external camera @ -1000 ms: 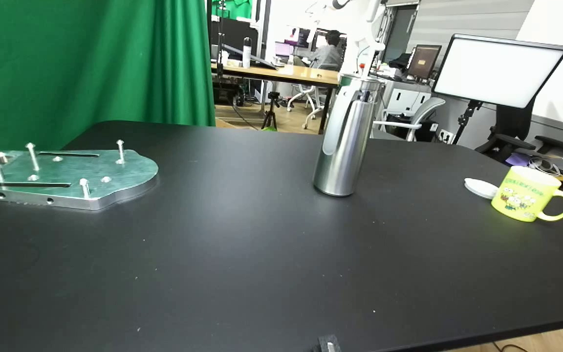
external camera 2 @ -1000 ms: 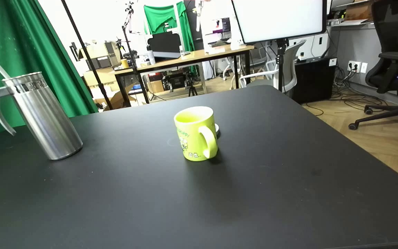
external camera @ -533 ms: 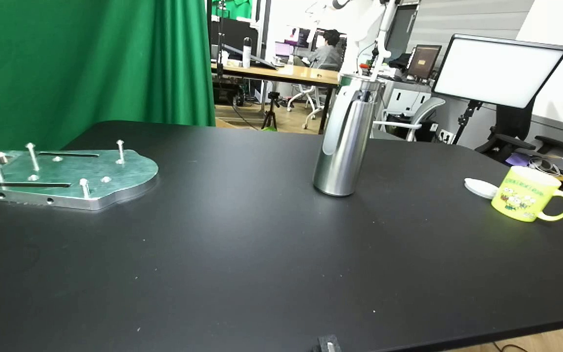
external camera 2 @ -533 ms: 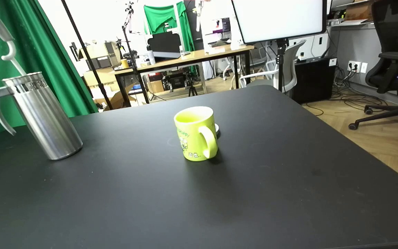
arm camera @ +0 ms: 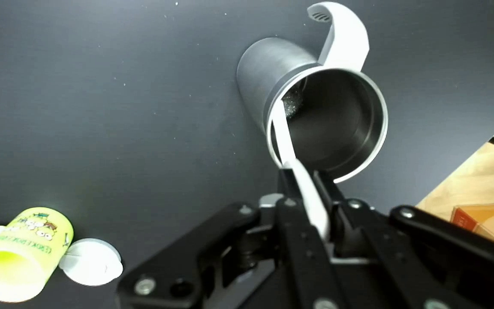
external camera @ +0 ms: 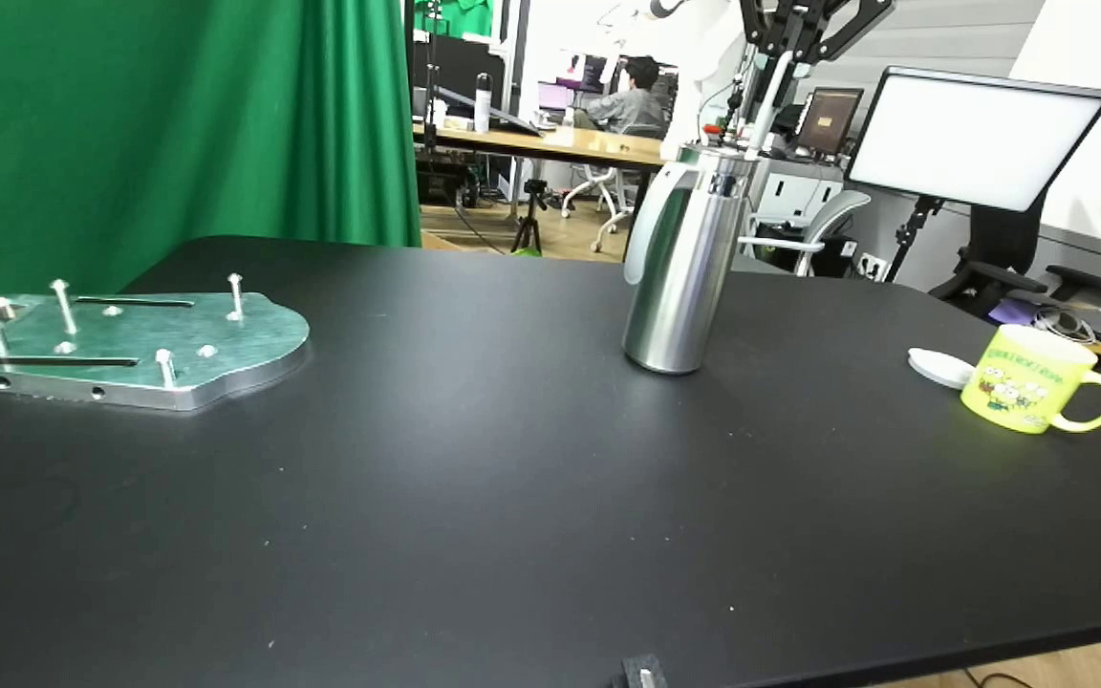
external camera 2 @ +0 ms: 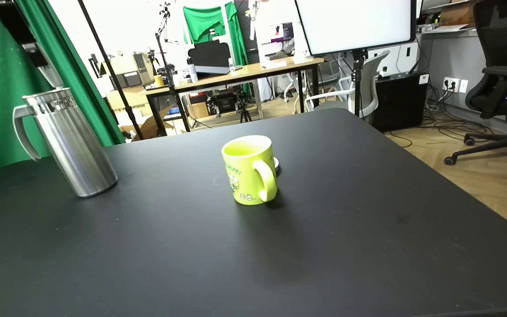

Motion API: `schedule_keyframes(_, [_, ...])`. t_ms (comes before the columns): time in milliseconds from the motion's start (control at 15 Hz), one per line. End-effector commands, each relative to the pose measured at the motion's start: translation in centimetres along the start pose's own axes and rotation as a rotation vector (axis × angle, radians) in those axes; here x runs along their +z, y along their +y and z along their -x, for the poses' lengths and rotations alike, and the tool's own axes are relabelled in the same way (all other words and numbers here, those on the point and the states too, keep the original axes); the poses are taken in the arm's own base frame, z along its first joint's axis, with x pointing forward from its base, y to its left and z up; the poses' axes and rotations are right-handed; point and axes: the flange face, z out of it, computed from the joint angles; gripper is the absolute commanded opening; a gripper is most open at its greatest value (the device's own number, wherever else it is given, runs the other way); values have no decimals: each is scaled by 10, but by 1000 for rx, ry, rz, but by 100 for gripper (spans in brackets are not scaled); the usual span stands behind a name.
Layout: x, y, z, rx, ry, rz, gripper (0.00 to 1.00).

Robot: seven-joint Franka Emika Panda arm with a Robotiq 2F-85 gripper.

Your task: Clean the inside of the flask using the bottle brush

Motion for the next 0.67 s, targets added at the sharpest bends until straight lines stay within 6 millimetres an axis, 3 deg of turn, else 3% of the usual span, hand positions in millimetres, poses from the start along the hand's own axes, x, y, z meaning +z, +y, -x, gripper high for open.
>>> schedule_keyframes(0, [-6,-12,3,-4,1,3,4])
schedule_keyframes(600, [-72,-27,58,-60,46,-24,4])
